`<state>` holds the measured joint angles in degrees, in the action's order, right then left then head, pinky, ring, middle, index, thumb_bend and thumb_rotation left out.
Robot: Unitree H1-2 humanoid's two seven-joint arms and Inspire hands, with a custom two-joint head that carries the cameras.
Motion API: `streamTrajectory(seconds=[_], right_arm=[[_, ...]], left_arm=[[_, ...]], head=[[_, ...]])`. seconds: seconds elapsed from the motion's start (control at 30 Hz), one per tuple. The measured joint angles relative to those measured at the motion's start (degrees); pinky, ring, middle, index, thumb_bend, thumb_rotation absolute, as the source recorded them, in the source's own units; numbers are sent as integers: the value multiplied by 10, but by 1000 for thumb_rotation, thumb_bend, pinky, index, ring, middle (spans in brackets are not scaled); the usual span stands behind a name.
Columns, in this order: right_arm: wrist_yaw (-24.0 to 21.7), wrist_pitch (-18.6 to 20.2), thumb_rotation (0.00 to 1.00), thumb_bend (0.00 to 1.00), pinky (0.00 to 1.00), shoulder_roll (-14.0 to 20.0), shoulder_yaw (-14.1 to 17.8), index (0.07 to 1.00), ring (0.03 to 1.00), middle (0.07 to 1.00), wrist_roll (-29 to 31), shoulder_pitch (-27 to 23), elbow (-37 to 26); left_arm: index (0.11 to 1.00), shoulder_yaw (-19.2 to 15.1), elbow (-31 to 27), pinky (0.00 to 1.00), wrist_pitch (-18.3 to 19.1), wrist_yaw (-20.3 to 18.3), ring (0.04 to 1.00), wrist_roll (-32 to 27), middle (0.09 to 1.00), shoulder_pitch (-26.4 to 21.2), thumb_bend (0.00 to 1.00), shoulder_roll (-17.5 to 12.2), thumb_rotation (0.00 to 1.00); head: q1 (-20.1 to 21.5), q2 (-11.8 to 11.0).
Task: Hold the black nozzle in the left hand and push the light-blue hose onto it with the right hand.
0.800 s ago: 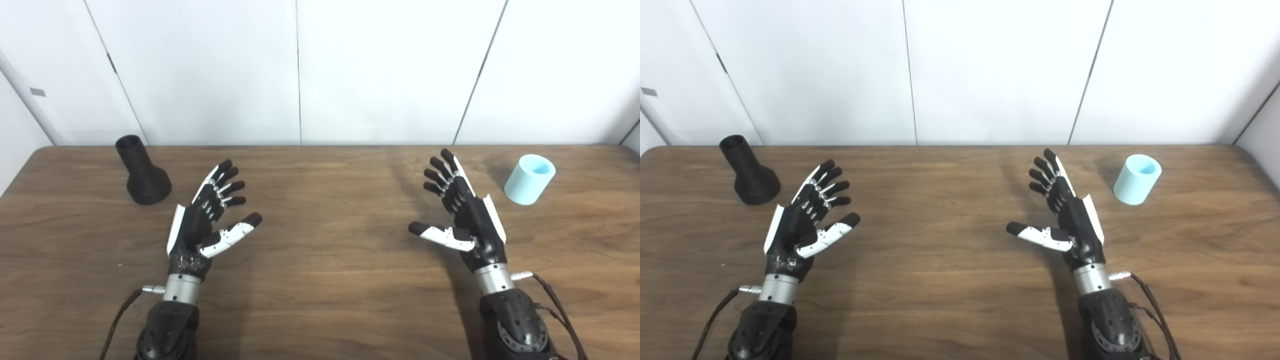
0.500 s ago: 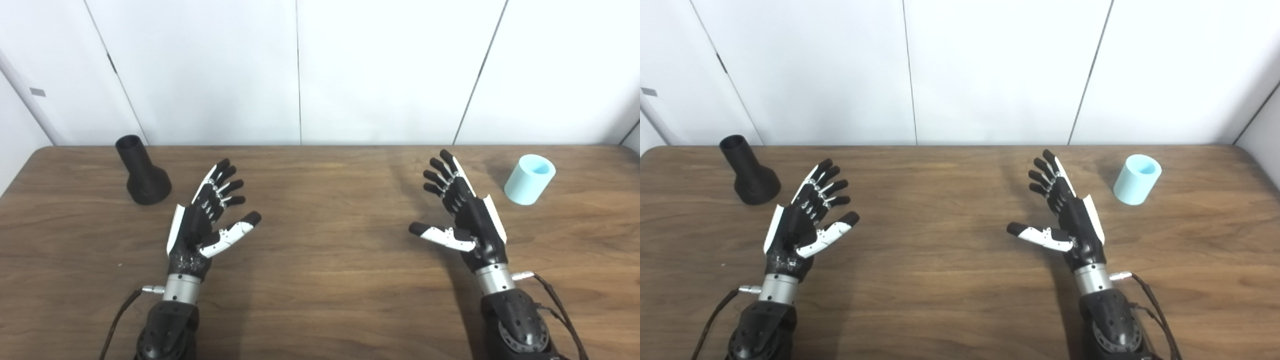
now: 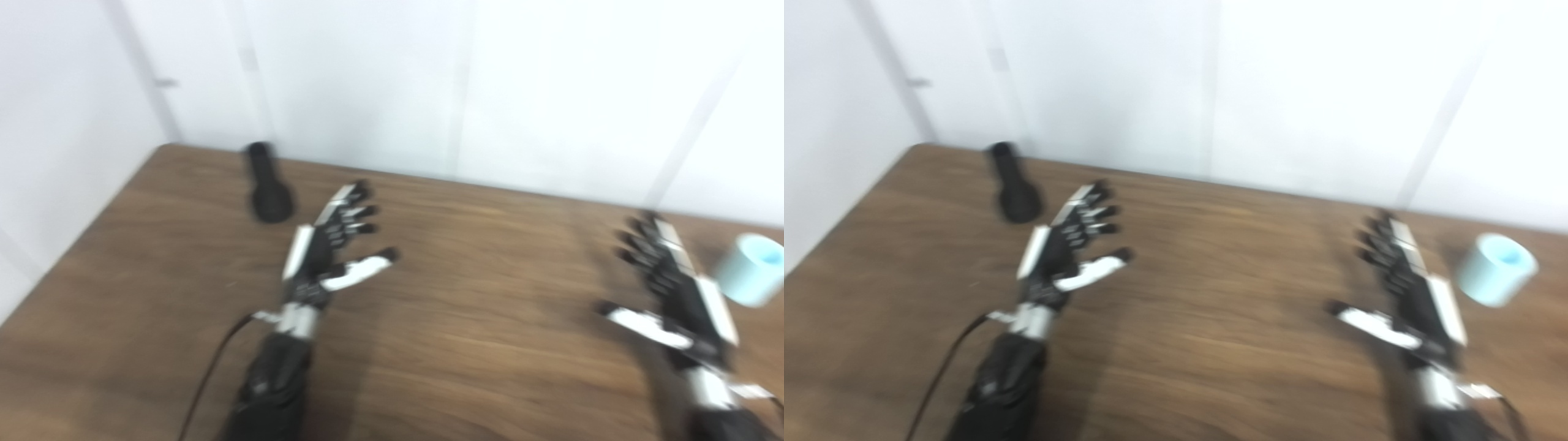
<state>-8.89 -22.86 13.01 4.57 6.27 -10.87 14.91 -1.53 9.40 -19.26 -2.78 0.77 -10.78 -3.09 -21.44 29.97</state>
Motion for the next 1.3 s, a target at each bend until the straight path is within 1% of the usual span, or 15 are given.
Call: streamTrajectory(seconds=[0.13, 0.2, 0.27, 0.37, 0.43, 0.6, 0.63, 0.73, 0.8, 0.9, 0.97, 1.1, 1.17, 1.23, 1.3], right_arm=[[4, 50, 183, 792, 810, -8, 0, 981, 893, 941, 2, 37, -62], [6, 68, 148, 765, 818, -13, 0, 983, 895, 944, 2, 41, -72], [6, 80, 113, 736, 838, -17, -1, 995, 908, 953, 2, 47, -82], [6, 93, 85, 716, 843, -25, -3, 1000, 912, 961, 2, 56, -100], [6, 100, 65, 704, 827, -25, -3, 1000, 908, 958, 2, 63, -109], [7, 121, 61, 692, 847, -31, -8, 1000, 917, 960, 0, 66, -131], [7, 123, 51, 686, 852, -32, -9, 1000, 918, 960, -1, 66, -135], [7, 134, 32, 670, 855, -32, -7, 1000, 925, 965, -6, 66, -143], [7, 136, 47, 669, 842, -32, -6, 1000, 922, 963, -6, 68, -143], [8, 139, 56, 665, 844, -32, -5, 1000, 922, 965, -7, 71, -149], [9, 139, 30, 665, 827, -32, -5, 1000, 919, 965, -8, 70, -152], [9, 143, 3, 653, 799, -32, -6, 1000, 887, 959, -10, 70, -157], [9, 149, 0, 657, 789, -32, -6, 1000, 872, 953, -10, 70, -162], [9, 160, 0, 664, 794, -32, -6, 1000, 879, 951, -10, 70, -167], [10, 164, 6, 667, 786, -33, -5, 1000, 866, 944, -10, 70, -171]], left_arm=[[894, 6, -3, 701, -1, 8, 807, 13, 857, -1, 774, 12, 209], [858, 2, -4, 670, -12, 15, 775, 19, 805, -2, 763, 14, 195], [823, -8, -13, 679, -24, 27, 751, 19, 773, 1, 759, 16, 216], [803, -34, -57, 665, -17, 50, 726, 30, 754, 31, 767, 14, 249], [796, -50, -95, 646, -6, 61, 693, 42, 736, 43, 746, 9, 243], [793, -83, -171, 589, 12, 81, 667, 49, 735, 26, 758, -13, 261], [802, -91, -181, 608, 21, 86, 697, 55, 758, 17, 765, -20, 281], [833, -114, -200, 730, 51, 92, 796, 62, 831, -16, 735, -46, 262], [901, -129, -201, 841, 73, 94, 904, 63, 913, -41, 732, -68, 242], [949, -148, -198, 897, 94, 95, 951, 60, 958, -69, 750, -102, 238], [987, -153, -183, 941, 103, 96, 961, 64, 987, -80, 755, -121, 244], [1000, -157, -153, 932, 119, 97, 978, 77, 1000, -89, 778, -148, 240], [1000, -157, -139, 909, 121, 99, 993, 88, 1000, -92, 820, -157, 248], [1000, -157, -125, 921, 126, 109, 999, 107, 1000, -101, 841, -163, 238], [1000, -157, -113, 965, 138, 114, 1000, 115, 1000, -112, 850, -169, 223]], head=[[-9, -8], [-8, -11], [-8, -12], [-12, -9], [-17, -5], [-18, -7], [-18, -8], [-18, -8], [-14, -11], [-13, -12], [-11, -11], [-8, -12], [-8, -13], [-8, -12], [-8, -12]])
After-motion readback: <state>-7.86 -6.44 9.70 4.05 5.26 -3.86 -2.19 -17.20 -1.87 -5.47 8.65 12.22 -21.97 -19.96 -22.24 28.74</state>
